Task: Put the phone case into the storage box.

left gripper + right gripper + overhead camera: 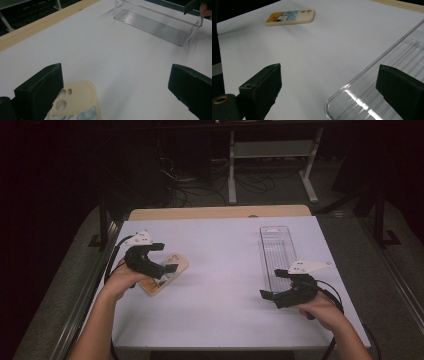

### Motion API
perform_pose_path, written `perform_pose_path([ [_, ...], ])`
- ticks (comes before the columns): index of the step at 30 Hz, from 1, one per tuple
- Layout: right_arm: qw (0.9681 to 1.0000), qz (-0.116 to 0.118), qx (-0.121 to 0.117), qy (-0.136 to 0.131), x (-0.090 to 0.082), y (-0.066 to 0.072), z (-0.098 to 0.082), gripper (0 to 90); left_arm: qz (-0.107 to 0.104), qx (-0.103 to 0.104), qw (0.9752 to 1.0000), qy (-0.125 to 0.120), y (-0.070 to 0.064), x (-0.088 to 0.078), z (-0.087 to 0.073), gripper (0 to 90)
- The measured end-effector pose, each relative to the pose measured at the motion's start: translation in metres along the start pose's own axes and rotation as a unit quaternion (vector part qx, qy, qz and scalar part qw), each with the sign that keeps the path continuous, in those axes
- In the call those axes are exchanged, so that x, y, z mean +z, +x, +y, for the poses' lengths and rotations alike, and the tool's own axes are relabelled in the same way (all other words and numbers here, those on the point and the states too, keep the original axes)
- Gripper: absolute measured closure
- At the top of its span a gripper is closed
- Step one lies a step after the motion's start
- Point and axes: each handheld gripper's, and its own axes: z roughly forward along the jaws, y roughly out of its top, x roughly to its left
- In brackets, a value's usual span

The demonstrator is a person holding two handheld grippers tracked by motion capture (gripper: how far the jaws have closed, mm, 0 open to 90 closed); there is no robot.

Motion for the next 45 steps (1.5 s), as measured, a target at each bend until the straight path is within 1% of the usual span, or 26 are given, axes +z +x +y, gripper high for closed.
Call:
perform_pose_path([
  [5, 1.0000, 0.004, -0.003, 0.002, 0.001, -0.001, 0.001, 5.8, -0.001, -0.001, 1.0000, 0.004, 0.003, 0.002, 0.003, 0.0],
  [7, 1.0000, 0.005, -0.004, 0.002, 0.001, -0.001, 0.001, 5.8, -0.001, 0.003, 1.0000, 0.002, 0.004, 0.002, 0.004, 0.0],
  [8, 1.0000, 0.005, -0.002, 0.001, 0.001, -0.002, 0.002, 5.8, -0.002, 0.001, 1.0000, 0.002, 0.003, 0.002, 0.005, 0.0],
  [9, 1.0000, 0.006, -0.002, 0.001, 0.001, -0.002, 0.002, 5.8, -0.003, 0.005, 1.0000, 0.003, 0.004, 0.002, 0.006, 0.0],
  [11, 1.0000, 0.006, -0.005, -0.001, 0.002, -0.003, 0.002, 5.9, -0.005, 0.001, 1.0000, -0.002, 0.003, 0.003, 0.007, 0.0],
  [12, 1.0000, 0.005, -0.004, -0.001, 0.002, -0.003, 0.002, 5.9, -0.005, 0.007, 1.0000, -0.002, 0.004, 0.003, 0.008, 0.0],
  [13, 1.0000, 0.005, -0.005, -0.002, 0.003, -0.003, 0.002, 5.9, -0.007, 0.003, 1.0000, -0.006, 0.003, 0.004, 0.008, 0.0],
  [14, 1.0000, 0.005, -0.007, -0.002, 0.003, -0.003, 0.002, 5.9, -0.006, 0.005, 0.9999, -0.007, 0.003, 0.004, 0.009, 0.0],
  [15, 1.0000, 0.005, -0.008, -0.002, 0.003, -0.002, 0.002, 5.9, -0.007, 0.011, 0.9999, -0.006, 0.004, 0.004, 0.010, 0.0],
  [18, 1.0000, 0.002, -0.007, -0.003, 0.004, -0.002, 0.001, 5.8, -0.006, 0.011, 0.9999, -0.007, 0.004, 0.004, 0.011, 0.0],
  [20, 1.0000, 0.001, -0.005, -0.003, 0.004, -0.002, 0.001, 5.8, -0.003, 0.007, 0.9999, -0.009, 0.005, 0.003, 0.010, 0.0],
  [21, 1.0000, 0.000, -0.006, -0.004, 0.004, -0.002, 0.001, 5.8, -0.002, 0.009, 0.9999, -0.007, 0.006, 0.003, 0.010, 0.0],
  [26, 1.0000, 0.000, -0.005, -0.004, 0.004, -0.002, 0.001, 5.9, 0.010, 0.005, 0.9999, -0.002, 0.012, 0.001, 0.008, 0.0],
  [27, 1.0000, -0.001, -0.006, -0.004, 0.005, -0.002, 0.001, 5.8, 0.012, 0.002, 0.9999, -0.007, 0.013, 0.001, 0.008, 0.0],
  [29, 1.0000, -0.002, -0.006, -0.004, 0.005, -0.002, 0.001, 5.8, 0.018, 0.001, 0.9998, -0.003, 0.016, -0.001, 0.007, 0.0],
  [31, 1.0000, -0.002, -0.008, -0.005, 0.004, -0.002, 0.001, 5.9, 0.023, -0.006, 0.9997, -0.007, 0.017, -0.003, 0.007, 0.0],
  [33, 1.0000, -0.002, -0.008, -0.005, 0.004, -0.002, 0.001, 5.9, 0.027, -0.005, 0.9996, -0.009, 0.020, -0.005, 0.006, 0.0],
  [34, 1.0000, -0.002, -0.008, -0.005, 0.004, -0.002, 0.000, 5.9, 0.028, -0.010, 0.9995, -0.010, 0.020, -0.006, 0.006, 0.0],
  [36, 1.0000, -0.003, -0.007, -0.005, 0.004, -0.002, 0.000, 5.8, 0.032, -0.009, 0.9994, -0.009, 0.022, -0.008, 0.006, 0.0],
  [39, 1.0000, -0.004, -0.007, -0.005, 0.004, -0.002, 0.000, 5.9, 0.037, -0.012, 0.9991, -0.013, 0.025, -0.010, 0.005, 0.0],
  [40, 0.9999, -0.005, -0.007, -0.006, 0.004, -0.001, 0.000, 5.9, 0.040, -0.009, 0.9991, -0.012, 0.026, -0.011, 0.005, 0.0],
  [41, 0.9999, -0.006, -0.008, -0.006, 0.004, -0.001, 0.000, 5.9, 0.043, -0.014, 0.9989, -0.011, 0.026, -0.011, 0.005, 0.0],
  [43, 0.9999, -0.006, -0.007, -0.007, 0.004, -0.001, 0.000, 5.9, 0.047, -0.012, 0.9988, -0.009, 0.029, -0.013, 0.005, 0.0],
  [45, 0.9999, -0.007, -0.006, -0.007, 0.004, -0.001, 0.000, 6.0, 0.052, -0.019, 0.9984, -0.011, 0.030, -0.013, 0.003, 0.0],
])
